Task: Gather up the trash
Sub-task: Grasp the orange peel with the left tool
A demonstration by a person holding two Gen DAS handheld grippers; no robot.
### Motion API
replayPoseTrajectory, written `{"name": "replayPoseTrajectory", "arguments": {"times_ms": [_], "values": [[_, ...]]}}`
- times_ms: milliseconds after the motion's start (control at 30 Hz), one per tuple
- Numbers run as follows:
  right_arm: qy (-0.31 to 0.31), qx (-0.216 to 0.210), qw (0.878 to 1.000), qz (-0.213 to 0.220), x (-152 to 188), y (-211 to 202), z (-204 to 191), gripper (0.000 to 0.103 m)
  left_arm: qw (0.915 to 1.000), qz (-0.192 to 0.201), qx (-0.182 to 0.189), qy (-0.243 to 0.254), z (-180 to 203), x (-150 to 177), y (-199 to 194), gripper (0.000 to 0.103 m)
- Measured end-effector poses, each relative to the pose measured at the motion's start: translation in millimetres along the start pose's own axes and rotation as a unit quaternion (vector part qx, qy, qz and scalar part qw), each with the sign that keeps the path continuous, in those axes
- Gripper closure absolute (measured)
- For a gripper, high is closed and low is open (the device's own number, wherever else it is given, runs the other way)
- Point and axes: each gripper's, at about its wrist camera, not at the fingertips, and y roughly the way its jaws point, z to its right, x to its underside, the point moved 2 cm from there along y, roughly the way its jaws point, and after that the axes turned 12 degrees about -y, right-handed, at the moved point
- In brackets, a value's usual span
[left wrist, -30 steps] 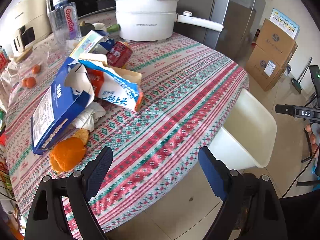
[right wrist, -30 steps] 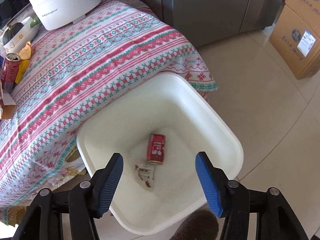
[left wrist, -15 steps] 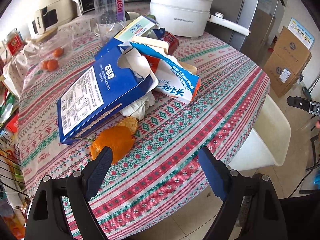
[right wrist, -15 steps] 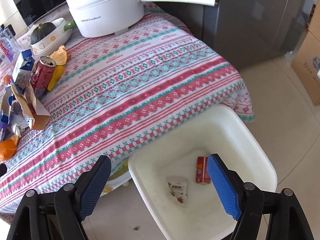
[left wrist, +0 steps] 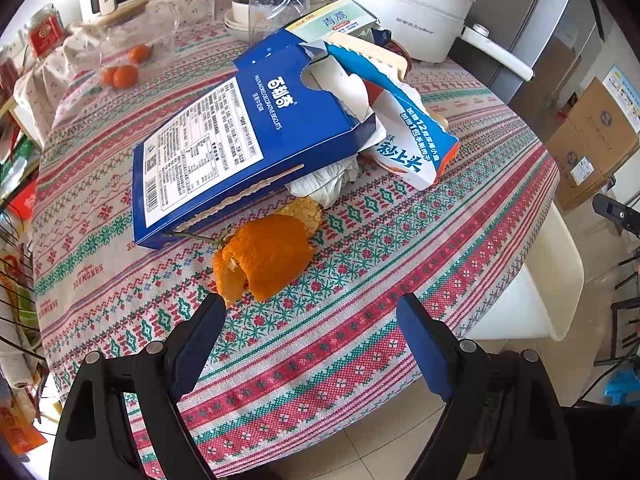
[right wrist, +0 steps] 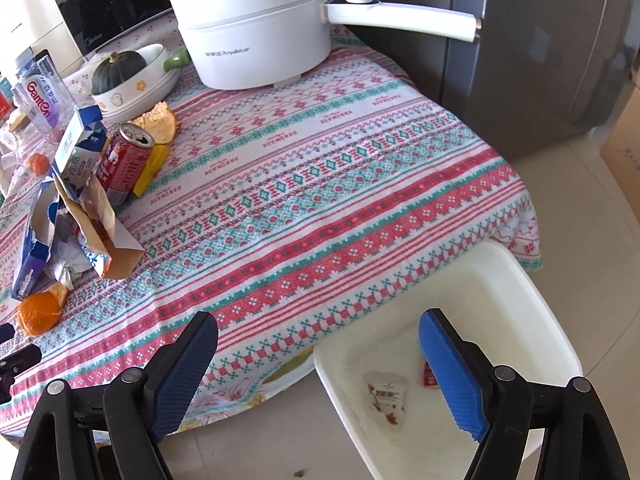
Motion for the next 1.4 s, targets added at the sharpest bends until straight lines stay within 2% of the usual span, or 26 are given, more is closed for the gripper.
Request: {"name": "replayPoseTrajectory", "arguments": {"times_ms": [300, 433, 567, 767, 900, 1067, 1133, 1233, 1333, 1400], "values": [[0.01, -0.022, 1.0, 0.003, -5, 5, -20, 0.015, 0.9996, -0.01, 0.014, -0.024, -14, 0, 2, 0.014], [0.01, -0.031, 0.999, -0.002, -4, 10, -30, 0.014, 0.998, -0.008, 0.042, -0.046, -21, -2, -5, 0.014], [-0.022, -0.02, 1.0, -0.003, -7, 13, -43, 0.014, 0.997, -0.009, 0.065, -0.041, -21, -6, -6, 0.014], [-0.08, 0.008, 0.997, -0.005, -15, 27, -62, 0.013, 0.9988, -0.01, 0.032, -0.034, -27, -17, 13, 0.015], [-0.081, 0.0, 0.997, -0.009, -22, 37, -70, 0.013, 0.9996, -0.011, 0.016, -0.019, -26, -20, 31, 0.015], [-0.074, -0.015, 0.997, -0.005, -31, 45, -83, 0.013, 0.9998, -0.007, -0.008, 0.016, -16, -21, 42, 0.027], [-0.072, -0.021, 0.997, -0.006, -33, 48, -88, 0.013, 0.9998, -0.003, -0.01, 0.018, -15, -23, 40, 0.044], [-0.078, -0.022, 0.997, -0.007, -35, 52, -94, 0.013, 0.9999, -0.01, 0.011, 0.003, -20, -25, 36, 0.06], [-0.078, -0.021, 0.997, -0.007, -36, 55, -97, 0.013, 0.9992, -0.015, 0.035, -0.01, -22, -26, 29, 0.069], [-0.071, -0.025, 0.997, -0.008, -37, 57, -96, 0.013, 0.999, -0.009, 0.043, -0.004, -20, -25, 21, 0.072]]}}
